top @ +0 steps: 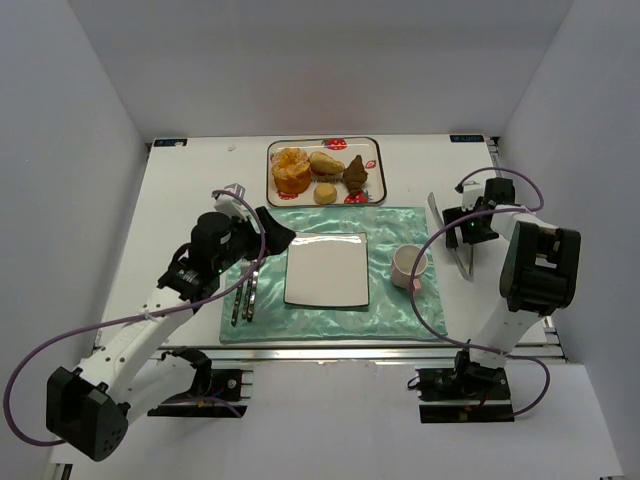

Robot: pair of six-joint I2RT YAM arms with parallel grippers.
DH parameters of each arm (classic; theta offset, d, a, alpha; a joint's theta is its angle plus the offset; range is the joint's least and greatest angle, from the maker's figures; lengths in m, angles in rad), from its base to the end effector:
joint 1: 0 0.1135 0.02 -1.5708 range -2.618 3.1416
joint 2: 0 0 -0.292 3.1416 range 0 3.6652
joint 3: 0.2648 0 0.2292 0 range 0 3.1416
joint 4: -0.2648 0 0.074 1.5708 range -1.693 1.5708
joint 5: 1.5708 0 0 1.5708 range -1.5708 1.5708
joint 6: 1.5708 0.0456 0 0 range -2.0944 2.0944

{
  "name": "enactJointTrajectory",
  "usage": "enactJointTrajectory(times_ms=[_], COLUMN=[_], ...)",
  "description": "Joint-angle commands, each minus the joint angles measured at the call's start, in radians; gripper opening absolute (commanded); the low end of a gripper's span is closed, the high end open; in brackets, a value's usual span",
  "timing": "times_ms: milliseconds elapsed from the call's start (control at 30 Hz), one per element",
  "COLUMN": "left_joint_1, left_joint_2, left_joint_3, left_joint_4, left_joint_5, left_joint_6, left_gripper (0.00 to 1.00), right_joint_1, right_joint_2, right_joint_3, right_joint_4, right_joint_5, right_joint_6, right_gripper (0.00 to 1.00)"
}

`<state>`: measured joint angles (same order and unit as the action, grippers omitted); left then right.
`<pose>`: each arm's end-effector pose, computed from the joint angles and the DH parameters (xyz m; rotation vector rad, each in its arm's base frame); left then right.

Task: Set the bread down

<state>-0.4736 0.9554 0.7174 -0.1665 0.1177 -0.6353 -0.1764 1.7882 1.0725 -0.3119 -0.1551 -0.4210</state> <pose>0.1668 -0.0915 0.3111 -0.0869 2.0680 -0.8219 0.3466 -0.0546 0.1968 -0.3699 2.5523 -0.0198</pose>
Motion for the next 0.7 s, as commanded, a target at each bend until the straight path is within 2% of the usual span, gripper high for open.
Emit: enactJointTrajectory(times_ms=[0,133,167,333,433,667], left_joint_1=[-0.003,-0.003,-0.003,-0.003,-0.003,-0.003], left_joint_2=[-0.040,-0.060,-0.066,-0.078,-0.081,-0.066], left_joint_3=[0.033,0.031,0.030,0.034,0.043,0.082], left_joint_4=[-0.027,-0.039,-0.041,-0.053,-0.067,-0.102], left_joint_5=[-0.019,-0.033,-0.038,-0.046,-0.059,-0.084], left_joint_6=[-0.007,-0.014,-0.014,-0.015,-0.007,0.017], left_gripper=[0.98,0.98,0.98,0.98,0.98,0.98], right_joint_1=[-0.003,-0.003,-0.003,-0.009,-0.009,0.069], right_joint_2=[0.036,0.031,0.017,-0.087,-0.185,-0.222], right_joint_3=[0.056,0.056,0.055,0.050,0.075,0.240], right_joint_4=[0.022,0.023,0.020,0.030,0.025,-0.085], right_joint_5=[0.020,-0.014,-0.017,-0.096,-0.158,-0.300], right_joint_6=[0.031,0.028,0.028,0.056,0.083,0.145], right_gripper=[0.88,0.72,0.65,0.47,0.47,0.49])
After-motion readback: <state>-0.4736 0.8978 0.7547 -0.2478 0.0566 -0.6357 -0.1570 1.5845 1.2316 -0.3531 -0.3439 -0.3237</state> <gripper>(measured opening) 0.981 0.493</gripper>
